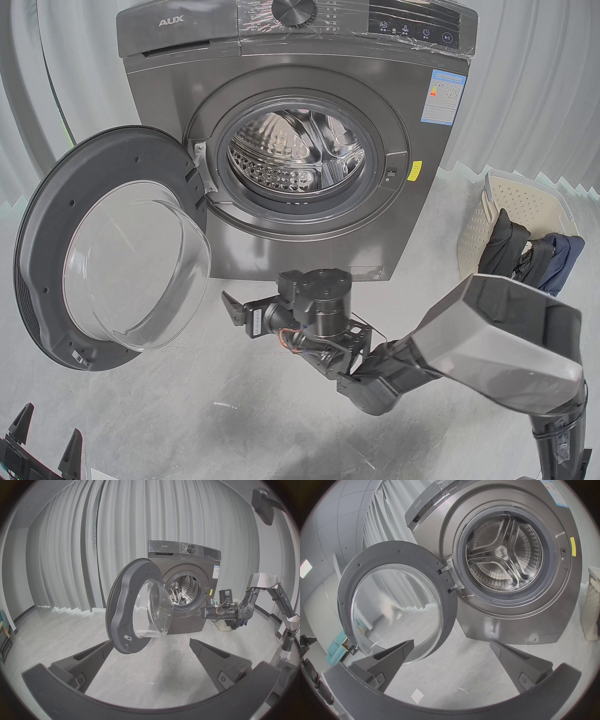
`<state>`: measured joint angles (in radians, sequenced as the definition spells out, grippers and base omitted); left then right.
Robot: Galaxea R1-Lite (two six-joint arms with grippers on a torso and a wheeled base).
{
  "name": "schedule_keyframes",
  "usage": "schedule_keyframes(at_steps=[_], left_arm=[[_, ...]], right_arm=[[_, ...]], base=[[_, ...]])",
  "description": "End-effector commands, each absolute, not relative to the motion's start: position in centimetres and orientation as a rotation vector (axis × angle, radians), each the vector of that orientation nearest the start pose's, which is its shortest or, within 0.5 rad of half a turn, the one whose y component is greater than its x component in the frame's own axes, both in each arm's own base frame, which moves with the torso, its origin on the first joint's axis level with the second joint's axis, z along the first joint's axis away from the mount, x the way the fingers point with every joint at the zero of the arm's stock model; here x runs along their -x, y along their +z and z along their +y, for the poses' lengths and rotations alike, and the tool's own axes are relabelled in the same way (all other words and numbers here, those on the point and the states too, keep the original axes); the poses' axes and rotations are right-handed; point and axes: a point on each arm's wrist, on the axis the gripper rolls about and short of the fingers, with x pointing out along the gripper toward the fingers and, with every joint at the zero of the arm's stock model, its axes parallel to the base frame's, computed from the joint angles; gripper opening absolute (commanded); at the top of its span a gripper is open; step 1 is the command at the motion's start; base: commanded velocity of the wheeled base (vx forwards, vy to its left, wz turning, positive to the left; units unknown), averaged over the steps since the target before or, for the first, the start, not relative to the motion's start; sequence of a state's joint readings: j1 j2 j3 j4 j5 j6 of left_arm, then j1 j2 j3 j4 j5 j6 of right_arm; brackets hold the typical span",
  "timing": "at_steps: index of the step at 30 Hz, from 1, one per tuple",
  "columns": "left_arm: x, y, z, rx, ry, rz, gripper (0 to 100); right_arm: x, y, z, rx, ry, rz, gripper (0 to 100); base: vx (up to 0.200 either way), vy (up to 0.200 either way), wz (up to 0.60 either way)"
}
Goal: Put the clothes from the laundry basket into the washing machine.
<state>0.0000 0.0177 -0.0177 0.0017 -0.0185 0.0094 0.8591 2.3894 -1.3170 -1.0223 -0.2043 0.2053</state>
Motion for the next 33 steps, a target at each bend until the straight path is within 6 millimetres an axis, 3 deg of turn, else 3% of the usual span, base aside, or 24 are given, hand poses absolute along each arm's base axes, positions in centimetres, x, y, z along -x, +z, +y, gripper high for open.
schedule_keyframes(at_steps=[1,8,15,16,17,24,33], left_arm=[[2.2,7.5,0.0,-0.009,-0.018,0.008,100],[2.2,7.5,0.0,-0.011,-0.017,0.008,100],[2.2,7.5,0.0,-0.012,-0.014,0.008,100],[2.2,7.5,0.0,-0.012,-0.014,0.008,100],[2.2,7.5,0.0,-0.012,-0.014,0.008,100],[2.2,7.5,0.0,-0.012,-0.014,0.008,100],[2.2,7.5,0.0,-0.012,-0.011,0.008,100]], right_arm=[[-28.6,15.3,26.6,-0.164,0.563,0.035,100],[-23.4,18.7,15.3,-0.125,0.433,-0.054,100],[-18.0,19.1,7.6,-0.07,0.284,-0.106,100],[-17.8,19.1,7.4,-0.066,0.279,-0.108,100],[-16.7,18.9,5.5,-0.03,0.208,-0.122,100],[-12.4,18.0,2.5,-0.007,0.116,-0.166,100],[-9.3,16.0,1.7,-0.015,0.101,-0.135,100]], base=[[0.0,0.0,0.0],[0.0,0.0,0.0],[0.0,0.0,0.0],[0.0,0.0,0.0],[0.0,0.0,0.0],[0.0,0.0,0.0],[0.0,0.0,0.0]])
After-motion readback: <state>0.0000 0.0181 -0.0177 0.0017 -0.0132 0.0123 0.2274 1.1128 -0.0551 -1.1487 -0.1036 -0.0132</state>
